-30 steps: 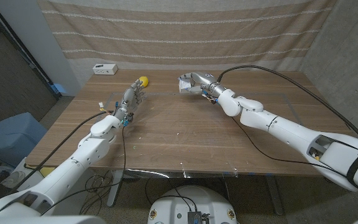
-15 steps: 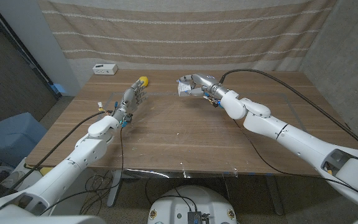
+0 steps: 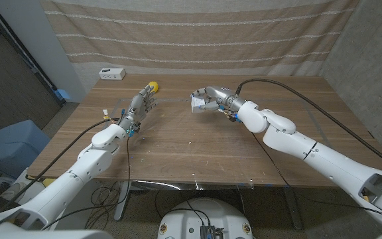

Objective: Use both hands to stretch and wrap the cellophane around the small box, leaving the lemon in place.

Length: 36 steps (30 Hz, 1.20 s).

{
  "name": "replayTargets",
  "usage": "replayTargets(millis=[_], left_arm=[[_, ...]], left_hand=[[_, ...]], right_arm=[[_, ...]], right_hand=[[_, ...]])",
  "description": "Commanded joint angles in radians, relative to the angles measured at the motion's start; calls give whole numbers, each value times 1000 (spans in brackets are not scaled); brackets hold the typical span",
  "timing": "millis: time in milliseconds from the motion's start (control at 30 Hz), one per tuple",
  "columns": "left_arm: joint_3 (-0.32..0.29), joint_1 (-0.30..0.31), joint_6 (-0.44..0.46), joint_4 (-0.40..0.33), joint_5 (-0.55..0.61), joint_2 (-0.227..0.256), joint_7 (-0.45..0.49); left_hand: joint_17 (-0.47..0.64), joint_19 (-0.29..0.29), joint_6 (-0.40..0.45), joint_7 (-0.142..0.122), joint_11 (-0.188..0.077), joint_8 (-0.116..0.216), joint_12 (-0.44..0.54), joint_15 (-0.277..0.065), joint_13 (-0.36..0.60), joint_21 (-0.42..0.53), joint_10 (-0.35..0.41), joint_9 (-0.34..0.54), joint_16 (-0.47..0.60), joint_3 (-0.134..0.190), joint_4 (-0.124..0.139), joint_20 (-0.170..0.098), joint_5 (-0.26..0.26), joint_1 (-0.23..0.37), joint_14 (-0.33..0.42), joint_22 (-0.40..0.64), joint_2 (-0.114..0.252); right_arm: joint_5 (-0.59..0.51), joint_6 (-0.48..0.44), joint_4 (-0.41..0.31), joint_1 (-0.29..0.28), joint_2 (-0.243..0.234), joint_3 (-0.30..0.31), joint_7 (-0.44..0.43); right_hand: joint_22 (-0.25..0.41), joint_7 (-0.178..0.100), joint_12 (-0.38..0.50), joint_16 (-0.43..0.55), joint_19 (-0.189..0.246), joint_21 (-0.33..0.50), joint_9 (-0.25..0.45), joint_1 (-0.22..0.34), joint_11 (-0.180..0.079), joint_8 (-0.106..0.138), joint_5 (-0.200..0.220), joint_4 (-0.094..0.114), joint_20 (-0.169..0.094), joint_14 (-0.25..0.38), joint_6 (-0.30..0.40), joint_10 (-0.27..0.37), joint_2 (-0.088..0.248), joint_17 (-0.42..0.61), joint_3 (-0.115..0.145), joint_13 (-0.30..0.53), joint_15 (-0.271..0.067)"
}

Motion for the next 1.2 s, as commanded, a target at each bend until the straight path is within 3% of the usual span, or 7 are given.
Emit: replayTargets(millis=[33,167,200,433,533,1133,1200], left_arm=[[-1,6,-13,-3,-3,5,-18],[1,4,-15,-1,-3,5,-25],[1,4,-15,0,-4,5,-27],[1,6,-16,-1,-4,6,-28],[0,6,-14,-2,-3,8,-26],[-4,13,-6,-12,-4,17,-19],[-3,11,-6,-10,-4,17,-22]], left_hand=[[4,4,1,-2,-1,-1,2,7,1,-2,-6,6,0,-3,-2,4,-6,3,4,3,-4],[4,5,1,-2,-17,-1,0,5,1,-3,-10,6,0,-3,-2,3,-6,4,3,3,-3],[4,5,1,-2,6,-1,3,5,1,-4,-2,6,0,-3,-2,4,-7,4,4,3,-3],[4,5,1,-2,13,-1,3,5,1,-5,-2,6,0,-3,-3,4,-7,4,4,3,-3],[4,6,1,-2,-9,-1,0,4,1,-5,-9,6,0,-3,-3,4,-7,5,4,3,-2],[4,6,1,-3,-11,-1,0,3,1,-9,-8,6,0,-4,-4,4,-8,6,2,3,0],[4,7,1,-3,10,-1,4,6,1,-9,0,6,0,-4,-4,4,-8,6,4,3,0]], right_arm=[[-10,-121,-134,-92,-17,26,24],[-6,-141,-152,-107,-16,28,21],[-7,-145,-156,-109,-16,27,21],[21,-141,-153,-98,-14,12,63],[32,-137,-146,-89,-11,4,81],[15,-163,-104,-82,29,-52,64],[9,-172,-97,-81,34,-58,62]], right_hand=[[-5,175,119,33,20,23,6,33,23,26,-1,-11,0,50,404,430,29,21,-29,46,-37],[-10,195,153,67,40,45,12,18,31,43,0,-11,4,86,453,466,20,40,-68,75,-29],[-11,199,160,79,43,50,14,14,29,46,1,-11,3,95,460,473,17,48,-77,83,-26],[-16,222,219,146,67,90,44,6,28,89,7,-17,7,137,527,518,10,97,-128,152,-26],[-17,225,225,155,69,96,49,8,25,96,8,-19,6,138,534,523,11,104,-132,161,-26],[-19,239,235,179,69,118,63,28,33,115,6,-34,16,144,549,544,13,116,-144,170,-23],[-20,238,236,179,68,120,62,28,32,114,5,-34,16,144,547,543,14,114,-145,172,-22]])
